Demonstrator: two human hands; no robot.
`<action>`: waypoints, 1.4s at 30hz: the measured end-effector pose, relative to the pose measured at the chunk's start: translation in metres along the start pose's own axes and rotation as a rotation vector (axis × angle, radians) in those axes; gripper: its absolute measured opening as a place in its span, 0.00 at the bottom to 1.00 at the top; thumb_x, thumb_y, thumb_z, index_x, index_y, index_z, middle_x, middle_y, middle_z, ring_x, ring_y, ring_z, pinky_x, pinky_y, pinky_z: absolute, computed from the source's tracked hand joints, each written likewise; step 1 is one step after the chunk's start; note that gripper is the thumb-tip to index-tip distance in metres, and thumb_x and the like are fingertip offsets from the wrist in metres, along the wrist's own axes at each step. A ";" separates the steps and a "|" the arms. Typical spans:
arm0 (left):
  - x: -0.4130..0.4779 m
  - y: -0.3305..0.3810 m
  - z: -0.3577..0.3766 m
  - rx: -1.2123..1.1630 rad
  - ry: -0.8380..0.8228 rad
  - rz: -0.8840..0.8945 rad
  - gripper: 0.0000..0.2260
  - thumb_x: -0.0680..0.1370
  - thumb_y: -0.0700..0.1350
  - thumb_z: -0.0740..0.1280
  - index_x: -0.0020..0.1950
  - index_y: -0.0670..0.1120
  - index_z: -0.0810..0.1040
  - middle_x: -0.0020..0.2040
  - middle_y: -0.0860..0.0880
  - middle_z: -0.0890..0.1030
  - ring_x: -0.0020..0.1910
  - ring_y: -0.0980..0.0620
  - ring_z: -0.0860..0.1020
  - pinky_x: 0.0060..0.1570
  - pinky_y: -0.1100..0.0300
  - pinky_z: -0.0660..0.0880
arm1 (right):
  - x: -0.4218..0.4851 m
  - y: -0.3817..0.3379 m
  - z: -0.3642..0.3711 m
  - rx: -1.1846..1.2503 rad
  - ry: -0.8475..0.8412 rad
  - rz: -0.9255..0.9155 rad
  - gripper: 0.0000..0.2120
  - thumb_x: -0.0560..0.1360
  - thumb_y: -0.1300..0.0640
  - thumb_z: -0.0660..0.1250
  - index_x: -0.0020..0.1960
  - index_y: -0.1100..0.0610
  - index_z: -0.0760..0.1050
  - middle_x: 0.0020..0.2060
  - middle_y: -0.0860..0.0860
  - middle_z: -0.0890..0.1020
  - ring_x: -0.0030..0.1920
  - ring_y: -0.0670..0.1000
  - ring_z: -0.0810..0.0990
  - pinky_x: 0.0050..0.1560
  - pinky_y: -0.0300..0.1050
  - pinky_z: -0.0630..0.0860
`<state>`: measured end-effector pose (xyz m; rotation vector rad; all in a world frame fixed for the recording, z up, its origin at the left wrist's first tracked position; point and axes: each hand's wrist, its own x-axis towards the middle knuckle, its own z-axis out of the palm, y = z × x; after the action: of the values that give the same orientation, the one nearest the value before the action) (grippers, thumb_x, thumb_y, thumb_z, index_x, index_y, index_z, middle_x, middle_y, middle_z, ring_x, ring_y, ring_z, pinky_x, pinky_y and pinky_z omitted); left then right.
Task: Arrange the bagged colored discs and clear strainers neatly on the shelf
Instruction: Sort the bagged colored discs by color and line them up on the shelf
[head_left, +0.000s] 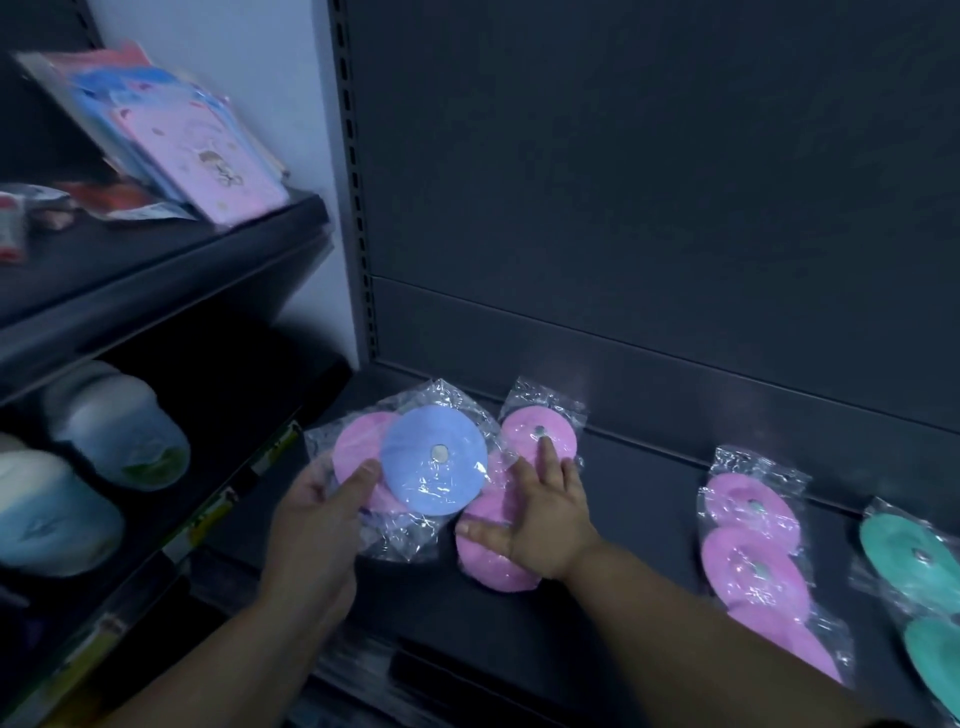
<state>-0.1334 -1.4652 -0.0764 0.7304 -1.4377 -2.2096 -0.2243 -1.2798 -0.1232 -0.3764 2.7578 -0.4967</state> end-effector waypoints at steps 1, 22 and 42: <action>0.004 0.000 -0.002 -0.002 0.002 -0.001 0.07 0.76 0.36 0.67 0.53 0.42 0.80 0.49 0.40 0.83 0.45 0.45 0.79 0.48 0.51 0.76 | 0.003 -0.003 0.002 0.011 0.018 -0.017 0.55 0.57 0.18 0.56 0.77 0.41 0.44 0.77 0.49 0.35 0.76 0.61 0.34 0.76 0.55 0.39; -0.018 -0.024 0.071 0.094 -0.287 -0.111 0.06 0.77 0.38 0.66 0.52 0.45 0.79 0.48 0.43 0.83 0.44 0.45 0.80 0.43 0.51 0.78 | -0.084 0.145 -0.047 0.002 0.211 0.396 0.47 0.63 0.21 0.55 0.75 0.36 0.45 0.78 0.47 0.40 0.77 0.58 0.41 0.76 0.58 0.46; -0.030 -0.018 0.052 0.139 -0.409 -0.146 0.09 0.77 0.40 0.67 0.56 0.43 0.80 0.55 0.38 0.82 0.51 0.40 0.80 0.49 0.46 0.76 | -0.098 0.045 -0.060 0.926 0.518 0.168 0.15 0.77 0.43 0.64 0.58 0.50 0.77 0.51 0.45 0.82 0.52 0.46 0.81 0.52 0.39 0.73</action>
<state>-0.1427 -1.4038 -0.0697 0.4521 -1.7958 -2.4956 -0.1646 -1.1913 -0.0614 0.2436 2.5655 -1.9041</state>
